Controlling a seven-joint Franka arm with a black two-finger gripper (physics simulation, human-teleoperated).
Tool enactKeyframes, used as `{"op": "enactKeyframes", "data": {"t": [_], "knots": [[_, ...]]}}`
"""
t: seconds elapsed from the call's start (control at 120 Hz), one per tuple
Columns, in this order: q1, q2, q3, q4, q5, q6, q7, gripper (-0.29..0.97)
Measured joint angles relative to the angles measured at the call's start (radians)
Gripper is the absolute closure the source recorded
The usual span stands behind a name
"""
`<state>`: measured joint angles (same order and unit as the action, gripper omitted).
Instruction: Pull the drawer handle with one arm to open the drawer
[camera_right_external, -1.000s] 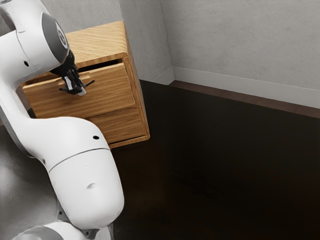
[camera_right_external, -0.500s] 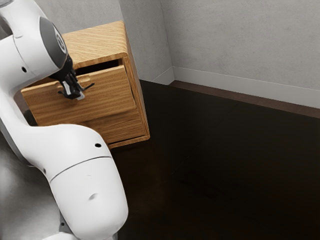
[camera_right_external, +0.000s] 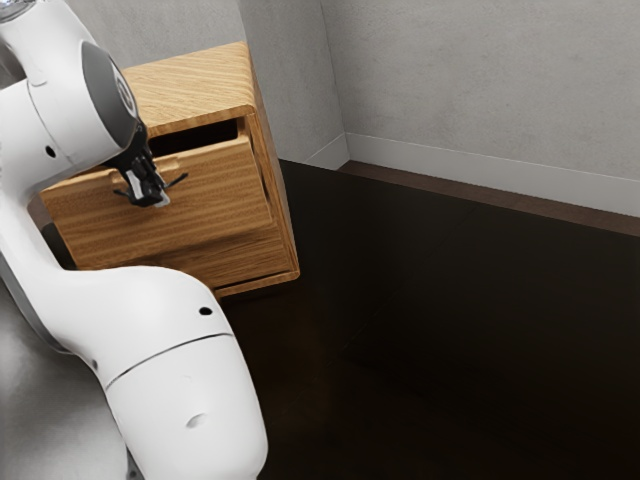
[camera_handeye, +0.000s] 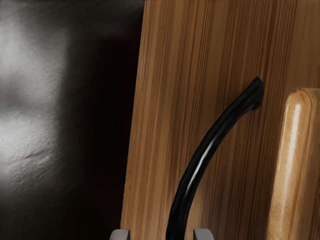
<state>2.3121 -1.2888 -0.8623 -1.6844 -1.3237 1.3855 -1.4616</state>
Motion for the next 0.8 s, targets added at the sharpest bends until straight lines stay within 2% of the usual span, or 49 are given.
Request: {"op": "enactKeyframes", "data": {"t": [0.8], "knots": [[-0.078,-0.026,0.027,-0.088,0.036,0.009,0.003,0.61]]}}
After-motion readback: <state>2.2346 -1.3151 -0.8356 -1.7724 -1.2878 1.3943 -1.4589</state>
